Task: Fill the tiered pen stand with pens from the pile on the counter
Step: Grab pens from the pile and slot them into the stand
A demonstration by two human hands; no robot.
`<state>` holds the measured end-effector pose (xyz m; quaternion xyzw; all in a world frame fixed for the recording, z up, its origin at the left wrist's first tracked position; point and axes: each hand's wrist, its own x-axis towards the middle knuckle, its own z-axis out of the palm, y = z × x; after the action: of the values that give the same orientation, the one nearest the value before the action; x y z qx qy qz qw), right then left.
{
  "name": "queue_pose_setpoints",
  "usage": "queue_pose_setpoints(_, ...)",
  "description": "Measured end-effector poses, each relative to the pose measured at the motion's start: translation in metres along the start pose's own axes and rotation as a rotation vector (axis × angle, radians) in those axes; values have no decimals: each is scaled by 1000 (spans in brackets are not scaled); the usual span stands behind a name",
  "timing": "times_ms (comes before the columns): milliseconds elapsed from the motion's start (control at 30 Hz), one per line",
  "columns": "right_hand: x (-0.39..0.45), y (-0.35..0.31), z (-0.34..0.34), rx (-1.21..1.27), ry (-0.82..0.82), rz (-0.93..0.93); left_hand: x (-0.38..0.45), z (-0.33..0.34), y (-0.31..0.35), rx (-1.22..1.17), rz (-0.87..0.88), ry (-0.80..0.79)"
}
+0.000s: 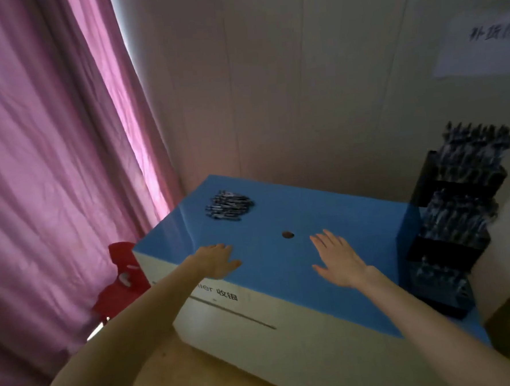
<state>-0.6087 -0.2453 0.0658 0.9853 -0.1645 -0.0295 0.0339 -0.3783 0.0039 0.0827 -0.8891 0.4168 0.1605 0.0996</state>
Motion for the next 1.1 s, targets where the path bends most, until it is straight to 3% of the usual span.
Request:
queue_pose_setpoints(200,89,-57,7,386,-102,287,16,17,-111,25,31,-166)
queue_pose_setpoints(333,154,-94,23,454,-140,380,44,21,-188,19,51,-167)
queue_pose_setpoints(533,207,-173,34,331,-211,271,91,32,-258,-26,57,-220)
queue_pose_setpoints(700,270,-203,34,291,-209,180,146,23,-280,-84,113,-166)
queue_pose_setpoints(933,383,-203,43,376,-221,90,218,35,-300,-87,189,-208)
queue_pose_setpoints(1100,441,-194,63,297,-141,32,254,10,-324,-104,204,-243)
